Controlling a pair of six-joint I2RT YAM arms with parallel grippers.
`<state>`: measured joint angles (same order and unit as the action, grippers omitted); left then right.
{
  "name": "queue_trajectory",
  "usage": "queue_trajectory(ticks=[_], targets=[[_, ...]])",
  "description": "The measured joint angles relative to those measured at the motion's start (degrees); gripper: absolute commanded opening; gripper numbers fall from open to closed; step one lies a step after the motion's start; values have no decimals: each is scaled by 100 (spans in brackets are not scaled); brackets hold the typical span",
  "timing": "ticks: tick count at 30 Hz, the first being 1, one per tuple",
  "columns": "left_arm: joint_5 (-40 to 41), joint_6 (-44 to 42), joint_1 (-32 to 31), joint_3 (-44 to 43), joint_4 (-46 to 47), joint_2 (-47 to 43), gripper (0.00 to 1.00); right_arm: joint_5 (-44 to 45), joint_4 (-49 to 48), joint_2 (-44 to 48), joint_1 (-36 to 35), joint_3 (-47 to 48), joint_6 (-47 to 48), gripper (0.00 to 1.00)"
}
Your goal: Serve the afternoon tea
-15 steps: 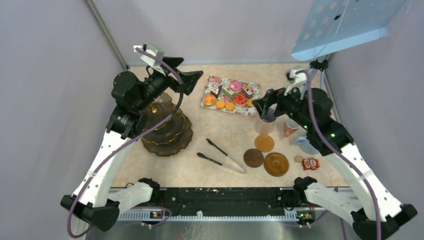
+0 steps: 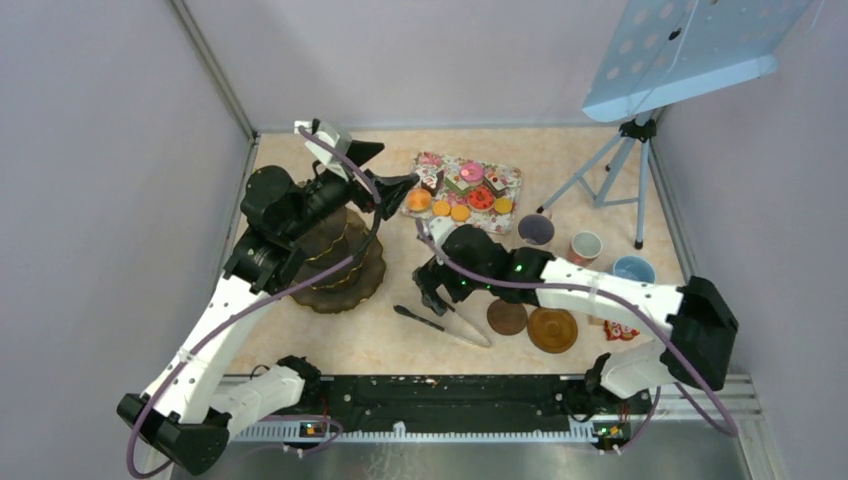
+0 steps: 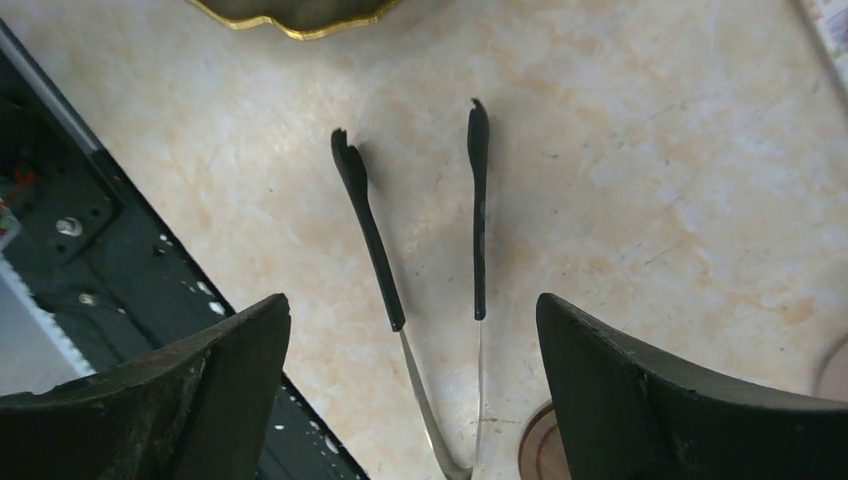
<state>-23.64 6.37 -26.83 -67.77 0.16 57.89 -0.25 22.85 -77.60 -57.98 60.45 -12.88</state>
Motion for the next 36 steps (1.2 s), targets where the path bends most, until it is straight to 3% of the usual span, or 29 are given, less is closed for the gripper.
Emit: queue_trajectory(ticks=[7,17,26,36], targets=[[175,-120,-35,304,76,-391,99,573,-507,-481,-507,-846,131,97],[203,-181,-83,516,299,-778,99,699,-2555,92,-752,-3036,487,97],[201,-181,-114,579,339,-807,99,1043,-4321,-63,-776,-3803,544,83],[203,-179,-140,619,387,-866,99,1499,-5493,-645,-804,-3998,581,66]])
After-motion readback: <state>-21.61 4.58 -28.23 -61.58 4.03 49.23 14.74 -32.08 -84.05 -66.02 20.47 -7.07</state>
